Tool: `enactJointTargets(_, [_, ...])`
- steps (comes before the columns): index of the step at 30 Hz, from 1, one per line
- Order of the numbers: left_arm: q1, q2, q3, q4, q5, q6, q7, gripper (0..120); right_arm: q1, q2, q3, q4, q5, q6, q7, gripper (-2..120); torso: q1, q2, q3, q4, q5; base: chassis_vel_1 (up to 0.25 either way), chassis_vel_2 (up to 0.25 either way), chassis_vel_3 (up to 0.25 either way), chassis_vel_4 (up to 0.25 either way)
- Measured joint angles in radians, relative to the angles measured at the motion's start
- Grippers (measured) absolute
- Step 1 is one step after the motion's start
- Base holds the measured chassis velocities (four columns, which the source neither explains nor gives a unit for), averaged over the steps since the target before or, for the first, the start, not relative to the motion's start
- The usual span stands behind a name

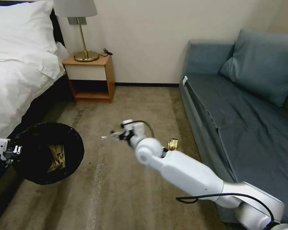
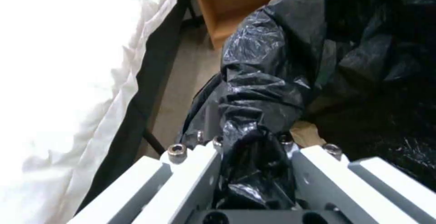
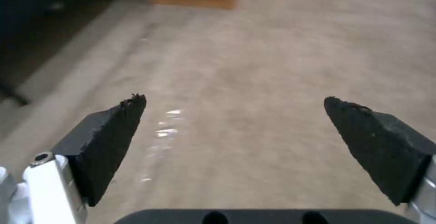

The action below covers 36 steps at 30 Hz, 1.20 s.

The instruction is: Pick up the trash bin, then pick up the garbage on the floor and place it into the trash bin.

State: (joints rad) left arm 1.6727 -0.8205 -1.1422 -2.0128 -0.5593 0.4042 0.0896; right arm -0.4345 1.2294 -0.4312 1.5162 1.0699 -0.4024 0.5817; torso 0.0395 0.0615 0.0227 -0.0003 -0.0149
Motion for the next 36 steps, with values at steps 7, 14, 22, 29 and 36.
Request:
enactJointTargets(7, [-0.014,0.005,0.013,0.009,0.002,0.001,0.001,1,-0.078,-0.160,0.138,-0.052,-0.033,0.001,-0.036,100,0.000,0.000,0.000,-0.0003,-0.0003,0.000,0.000,0.000,0.000])
enactJointTargets(14, [-0.033,0.030,0.028,0.028,0.000,-0.004,0.010,1,-0.162,-0.252,0.258,-0.068,-0.066,0.010,-0.070,100,0.000,0.000,0.000,-0.0004,0.0000,0.000,0.000,0.000,0.000])
enactJointTargets(22, [-0.040,0.051,0.032,0.050,-0.001,-0.018,0.021,1,-0.228,-0.288,0.349,-0.061,-0.082,0.017,-0.084,100,0.000,0.000,0.000,-0.0002,-0.0001,0.000,0.000,0.000,0.000])
enactJointTargets(29, [-0.051,0.052,0.048,0.072,0.001,-0.027,0.025,1,-0.274,-0.287,0.397,-0.067,-0.103,0.032,-0.106,100,0.000,0.000,0.000,0.0000,-0.0004,0.000,0.000,0.000,0.000])
enactJointTargets(36, [-0.047,0.058,0.048,0.077,0.003,-0.029,0.028,1,-0.293,-0.280,0.413,-0.071,-0.115,0.042,-0.118,100,0.000,0.000,0.000,0.0001,-0.0004,0.000,0.000,0.000,0.000])
